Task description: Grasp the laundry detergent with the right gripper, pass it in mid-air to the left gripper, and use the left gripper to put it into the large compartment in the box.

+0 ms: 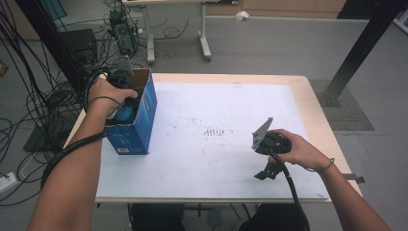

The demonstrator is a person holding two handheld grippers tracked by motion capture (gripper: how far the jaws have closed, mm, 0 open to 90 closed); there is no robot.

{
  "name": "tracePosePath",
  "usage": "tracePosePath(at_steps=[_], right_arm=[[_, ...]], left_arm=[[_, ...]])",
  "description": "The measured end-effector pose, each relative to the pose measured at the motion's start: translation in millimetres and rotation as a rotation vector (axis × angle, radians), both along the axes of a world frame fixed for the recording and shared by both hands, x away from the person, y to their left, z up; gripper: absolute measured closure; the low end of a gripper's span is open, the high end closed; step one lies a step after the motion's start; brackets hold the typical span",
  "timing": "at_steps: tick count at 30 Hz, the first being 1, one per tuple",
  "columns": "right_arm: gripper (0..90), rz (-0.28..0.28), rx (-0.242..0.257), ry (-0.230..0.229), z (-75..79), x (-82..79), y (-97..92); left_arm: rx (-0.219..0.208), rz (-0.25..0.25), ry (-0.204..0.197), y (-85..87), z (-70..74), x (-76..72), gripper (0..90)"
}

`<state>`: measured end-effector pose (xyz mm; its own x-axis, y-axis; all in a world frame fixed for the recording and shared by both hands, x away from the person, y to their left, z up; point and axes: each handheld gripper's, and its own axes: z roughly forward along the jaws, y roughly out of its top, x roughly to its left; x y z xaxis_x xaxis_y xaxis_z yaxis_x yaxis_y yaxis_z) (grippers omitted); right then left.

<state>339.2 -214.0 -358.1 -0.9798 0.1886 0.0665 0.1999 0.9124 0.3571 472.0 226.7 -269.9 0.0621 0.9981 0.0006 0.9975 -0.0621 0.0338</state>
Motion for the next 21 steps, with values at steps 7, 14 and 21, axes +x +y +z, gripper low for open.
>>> tracePosePath(at_steps=[7,14,21], right_arm=[[6.8,0.000,0.004,0.001,-0.4,-0.1,0.6],[6.7,0.001,0.002,0.000,-0.1,-0.3,1.1],[6.7,0.000,0.000,0.004,-0.2,-0.8,1.4]], left_arm=[[-0.002,0.001,0.000,0.3,-0.1,0.2,37.3],[-0.006,0.005,-0.006,1.3,-0.3,-0.5,37.2],[-0.004,0.004,-0.005,0.7,-0.3,-0.3,37.2]])
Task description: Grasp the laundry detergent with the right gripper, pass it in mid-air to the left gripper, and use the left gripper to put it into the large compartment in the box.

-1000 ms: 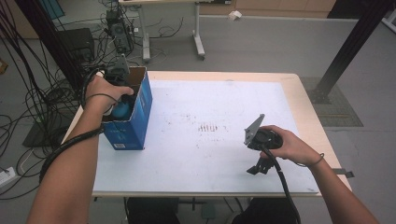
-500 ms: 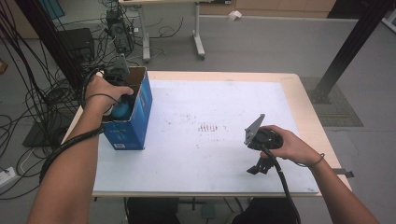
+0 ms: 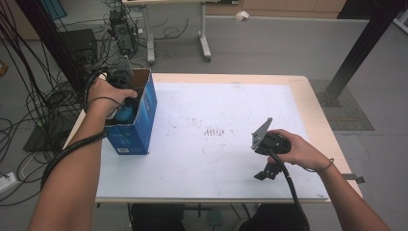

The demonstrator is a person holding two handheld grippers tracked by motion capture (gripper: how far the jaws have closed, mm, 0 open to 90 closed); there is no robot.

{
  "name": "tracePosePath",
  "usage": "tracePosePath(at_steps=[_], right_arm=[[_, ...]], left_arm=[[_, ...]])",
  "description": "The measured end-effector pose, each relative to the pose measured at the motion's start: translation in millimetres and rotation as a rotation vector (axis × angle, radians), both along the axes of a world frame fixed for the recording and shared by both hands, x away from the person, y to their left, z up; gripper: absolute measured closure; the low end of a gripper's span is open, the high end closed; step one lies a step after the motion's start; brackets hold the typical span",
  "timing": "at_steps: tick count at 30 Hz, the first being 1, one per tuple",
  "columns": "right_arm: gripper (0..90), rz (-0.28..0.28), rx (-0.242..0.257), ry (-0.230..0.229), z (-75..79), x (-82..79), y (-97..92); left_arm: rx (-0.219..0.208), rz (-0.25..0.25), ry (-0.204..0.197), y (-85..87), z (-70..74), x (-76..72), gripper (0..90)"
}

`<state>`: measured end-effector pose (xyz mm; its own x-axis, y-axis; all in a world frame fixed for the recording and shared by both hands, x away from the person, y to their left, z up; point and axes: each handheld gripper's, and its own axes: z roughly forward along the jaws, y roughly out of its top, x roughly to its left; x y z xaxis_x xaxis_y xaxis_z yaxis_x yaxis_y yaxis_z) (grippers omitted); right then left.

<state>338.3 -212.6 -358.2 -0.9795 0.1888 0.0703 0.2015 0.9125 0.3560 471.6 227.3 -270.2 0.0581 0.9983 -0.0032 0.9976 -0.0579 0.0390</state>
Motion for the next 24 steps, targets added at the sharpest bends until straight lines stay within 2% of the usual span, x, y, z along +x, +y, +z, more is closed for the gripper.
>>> tracePosePath(at_steps=[10,15,24], right_arm=[[6.7,0.000,-0.001,0.003,-0.1,-0.2,-0.2],[6.7,-0.001,-0.001,0.004,-0.3,0.2,0.0],[6.8,0.000,-0.001,0.006,-0.7,0.9,1.1]], left_arm=[[-0.009,0.000,0.001,2.0,-0.1,-0.1,37.0],[-0.027,-0.001,-0.002,2.4,-0.4,-0.3,36.2],[-0.023,0.004,-0.008,3.4,4.7,-0.4,33.0]])
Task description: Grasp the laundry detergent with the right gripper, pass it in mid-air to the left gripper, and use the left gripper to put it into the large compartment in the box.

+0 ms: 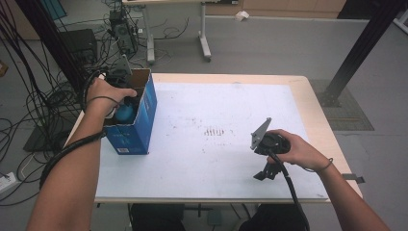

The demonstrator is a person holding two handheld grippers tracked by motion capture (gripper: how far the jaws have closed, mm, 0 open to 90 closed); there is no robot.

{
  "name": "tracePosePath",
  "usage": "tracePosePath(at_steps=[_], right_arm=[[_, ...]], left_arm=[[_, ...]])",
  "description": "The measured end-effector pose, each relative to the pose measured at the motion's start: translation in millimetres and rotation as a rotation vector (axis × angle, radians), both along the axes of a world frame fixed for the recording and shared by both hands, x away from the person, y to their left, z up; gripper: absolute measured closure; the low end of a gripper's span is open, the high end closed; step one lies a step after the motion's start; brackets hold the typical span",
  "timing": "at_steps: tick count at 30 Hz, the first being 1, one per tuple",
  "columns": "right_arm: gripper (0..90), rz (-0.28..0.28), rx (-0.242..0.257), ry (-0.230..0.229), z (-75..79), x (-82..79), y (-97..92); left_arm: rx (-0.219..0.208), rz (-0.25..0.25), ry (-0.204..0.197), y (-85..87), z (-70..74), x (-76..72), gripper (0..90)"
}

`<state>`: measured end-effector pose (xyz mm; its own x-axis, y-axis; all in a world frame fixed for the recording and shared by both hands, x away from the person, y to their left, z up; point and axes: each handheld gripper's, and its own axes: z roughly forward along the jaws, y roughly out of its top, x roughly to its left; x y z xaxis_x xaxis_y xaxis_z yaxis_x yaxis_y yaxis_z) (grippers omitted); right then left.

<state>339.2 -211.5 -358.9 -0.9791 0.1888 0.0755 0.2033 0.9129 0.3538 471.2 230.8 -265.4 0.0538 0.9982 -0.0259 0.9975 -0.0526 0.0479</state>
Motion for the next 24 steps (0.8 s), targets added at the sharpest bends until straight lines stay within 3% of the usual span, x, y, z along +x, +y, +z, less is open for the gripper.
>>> tracePosePath(at_steps=[24], right_arm=[[6.7,0.010,0.009,-0.013,4.0,-2.0,0.4]], left_arm=[[0.005,-0.019,-0.056,-7.7,52.4,-6.5,31.5]])
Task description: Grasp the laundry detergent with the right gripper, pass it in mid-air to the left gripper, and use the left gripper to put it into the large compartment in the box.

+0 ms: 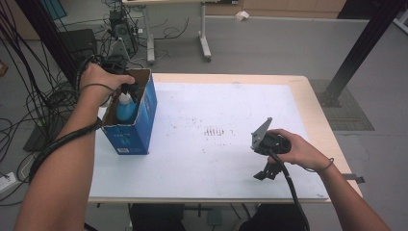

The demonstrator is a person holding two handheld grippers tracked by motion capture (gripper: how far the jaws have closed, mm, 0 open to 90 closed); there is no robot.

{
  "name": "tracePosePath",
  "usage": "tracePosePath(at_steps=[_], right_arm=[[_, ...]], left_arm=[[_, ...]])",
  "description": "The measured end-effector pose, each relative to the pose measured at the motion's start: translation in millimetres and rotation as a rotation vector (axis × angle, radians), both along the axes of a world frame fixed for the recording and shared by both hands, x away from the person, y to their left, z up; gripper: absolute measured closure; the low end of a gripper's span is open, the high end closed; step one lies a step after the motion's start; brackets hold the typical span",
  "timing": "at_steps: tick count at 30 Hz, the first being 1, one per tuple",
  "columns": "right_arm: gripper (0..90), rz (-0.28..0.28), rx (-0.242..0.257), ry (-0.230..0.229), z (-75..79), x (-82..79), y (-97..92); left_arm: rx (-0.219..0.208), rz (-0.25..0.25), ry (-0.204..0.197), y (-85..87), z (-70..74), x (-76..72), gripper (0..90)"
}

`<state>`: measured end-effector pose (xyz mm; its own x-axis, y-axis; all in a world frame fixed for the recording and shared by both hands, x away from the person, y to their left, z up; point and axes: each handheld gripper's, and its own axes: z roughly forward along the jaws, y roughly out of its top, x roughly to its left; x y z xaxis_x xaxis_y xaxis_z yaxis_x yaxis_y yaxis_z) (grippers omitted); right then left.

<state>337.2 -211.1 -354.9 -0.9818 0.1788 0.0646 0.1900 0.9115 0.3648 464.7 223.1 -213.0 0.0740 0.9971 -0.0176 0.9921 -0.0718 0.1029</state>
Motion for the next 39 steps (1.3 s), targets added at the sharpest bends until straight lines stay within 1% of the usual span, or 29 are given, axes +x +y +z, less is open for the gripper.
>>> tracePosePath(at_steps=[2,6,7,9,11,15,22,24,25,28,31,35,36,39], right_arm=[[6.7,0.001,0.002,-0.002,0.9,-0.5,0.4],[6.7,0.002,0.004,-0.003,1.2,-0.3,0.6],[6.7,0.002,0.003,-0.003,1.2,-0.2,0.6],[6.7,0.000,0.000,0.000,1.5,-0.7,1.0],[6.7,0.003,0.002,0.002,1.2,-0.7,1.2],[6.7,0.001,0.004,-0.001,1.6,-0.7,1.0],[6.7,0.002,0.006,-0.004,2.3,-0.3,0.9],[6.7,0.003,0.004,-0.002,2.0,-0.2,1.4],[6.7,0.003,0.005,-0.002,1.8,-0.1,1.7],[6.7,0.007,0.003,0.001,1.4,0.1,3.0],[6.8,0.008,0.001,0.002,0.9,0.6,4.1],[6.8,0.008,0.000,0.005,0.8,0.5,4.9],[6.7,0.007,0.000,0.003,1.0,0.6,4.8],[6.7,0.007,-0.001,0.003,1.3,2.1,4.0]], left_arm=[[-0.004,-0.006,-0.006,-0.8,6.2,-1.3,31.5],[0.002,-0.012,-0.020,-4.6,16.9,-4.1,31.4],[0.000,-0.011,-0.029,-6.7,20.9,-5.3,30.7],[-0.001,-0.011,-0.033,-8.9,27.1,-7.0,28.9],[0.006,-0.013,-0.040,-11.1,32.5,-8.6,28.0],[0.016,-0.018,-0.042,-13.6,40.8,-10.7,25.3],[0.030,-0.028,-0.045,-17.1,47.9,-12.9,19.3],[0.017,-0.030,-0.054,-19.3,50.7,-13.8,15.2],[0.016,-0.035,-0.061,-20.5,52.2,-14.3,15.2],[0.009,-0.045,-0.064,-25.0,55.8,-15.2,14.0],[0.005,-0.055,-0.073,-29.9,59.6,-15.5,11.1],[-0.011,-0.079,-0.086,-38.2,65.0,-16.6,9.8],[-0.013,-0.086,-0.084,-40.2,66.2,-16.6,9.8],[-0.017,-0.106,-0.096,-47.0,69.5,-17.1,8.7]])
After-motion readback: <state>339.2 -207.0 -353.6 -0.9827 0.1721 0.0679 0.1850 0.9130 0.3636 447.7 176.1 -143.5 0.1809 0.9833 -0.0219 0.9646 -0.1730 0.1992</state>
